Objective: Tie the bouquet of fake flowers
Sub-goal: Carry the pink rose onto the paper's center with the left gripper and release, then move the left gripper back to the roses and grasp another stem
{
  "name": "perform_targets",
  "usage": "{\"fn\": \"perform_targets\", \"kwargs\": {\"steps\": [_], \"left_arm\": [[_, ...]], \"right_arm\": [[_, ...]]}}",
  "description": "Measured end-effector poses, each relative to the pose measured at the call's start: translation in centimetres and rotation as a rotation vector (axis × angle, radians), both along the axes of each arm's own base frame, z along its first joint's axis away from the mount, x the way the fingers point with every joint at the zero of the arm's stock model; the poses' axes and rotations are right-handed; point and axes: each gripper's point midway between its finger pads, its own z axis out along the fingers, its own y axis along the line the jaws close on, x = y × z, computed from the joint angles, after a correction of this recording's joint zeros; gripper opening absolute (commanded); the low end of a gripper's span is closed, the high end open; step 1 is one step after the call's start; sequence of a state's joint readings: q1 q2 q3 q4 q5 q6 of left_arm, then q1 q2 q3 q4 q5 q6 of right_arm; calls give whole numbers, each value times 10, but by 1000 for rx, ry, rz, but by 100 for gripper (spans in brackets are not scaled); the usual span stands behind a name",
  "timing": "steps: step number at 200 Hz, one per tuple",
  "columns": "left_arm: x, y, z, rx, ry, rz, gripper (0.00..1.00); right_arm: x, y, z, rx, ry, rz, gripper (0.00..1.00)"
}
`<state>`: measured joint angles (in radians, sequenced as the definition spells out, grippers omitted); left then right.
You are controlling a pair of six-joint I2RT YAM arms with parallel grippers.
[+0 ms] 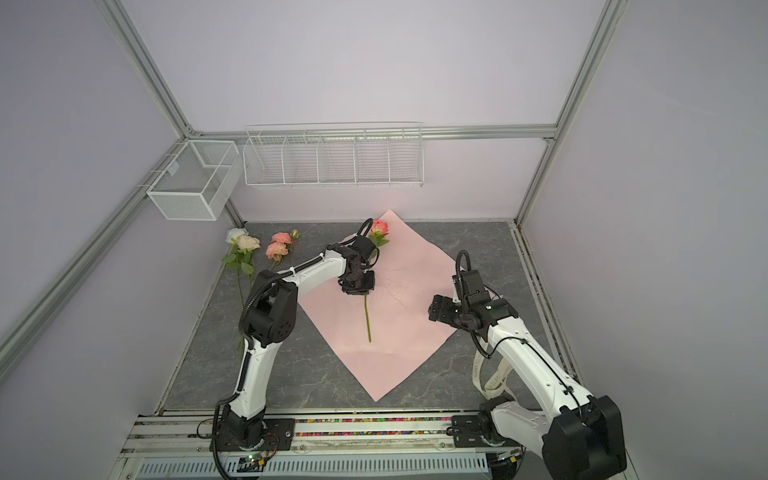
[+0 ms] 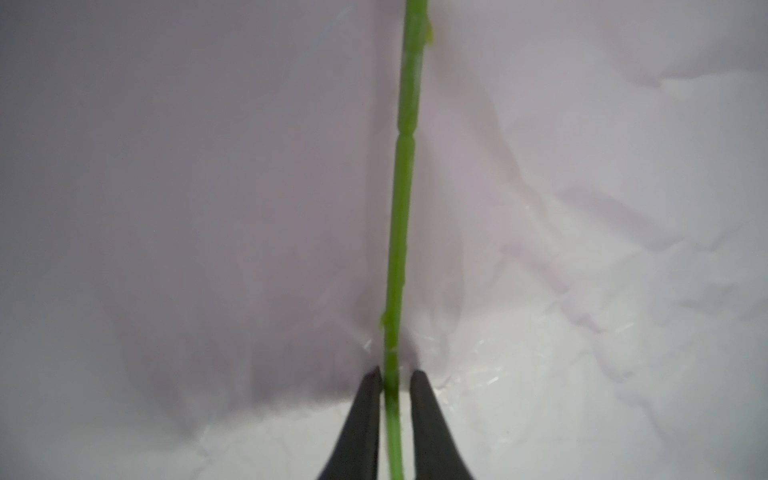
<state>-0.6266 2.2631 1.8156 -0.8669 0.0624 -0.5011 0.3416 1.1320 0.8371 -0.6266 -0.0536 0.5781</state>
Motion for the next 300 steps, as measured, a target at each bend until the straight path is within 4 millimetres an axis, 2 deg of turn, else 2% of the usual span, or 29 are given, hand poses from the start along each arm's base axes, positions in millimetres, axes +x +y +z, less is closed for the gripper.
{"fn": "perform_targets", "kwargs": {"steps": [31,48,61,92,104,117,130,136,158,188,212,232,271,300], "left_arm": [[0,1,4,3,-15,-14,40],[-2,3,14,0,-35,-25,46],[-2,5,29,-15,-60,-27,49],[1,15,83,-100,-157,-10,50],[4,26,101,-130,-193,11,50],[8,47,117,-153,-227,51,50],[12,79,124,-155,-241,111,48],[15,100,125,-152,-244,152,47],[24,174,118,-125,-231,291,40],[25,270,101,-61,-185,454,40],[21,319,89,-5,-150,509,40],[22,336,74,62,-102,493,40],[32,340,35,135,-4,414,41],[42,345,21,174,28,380,42]], "right_arm": [[0,0,0,2,-1,-1,89],[1,2,1,13,-4,5,89],[2,5,2,28,-11,13,89],[3,16,2,86,-27,48,90],[4,24,5,125,-40,75,90],[7,34,11,166,-61,105,90],[9,44,15,193,-78,140,90],[9,49,15,201,-80,161,90],[7,73,14,207,-71,252,90],[6,111,21,205,-80,388,90],[6,135,26,204,-95,465,91],[8,148,24,200,-88,499,91],[13,157,11,183,-55,517,90],[14,158,12,182,-59,523,90]]}}
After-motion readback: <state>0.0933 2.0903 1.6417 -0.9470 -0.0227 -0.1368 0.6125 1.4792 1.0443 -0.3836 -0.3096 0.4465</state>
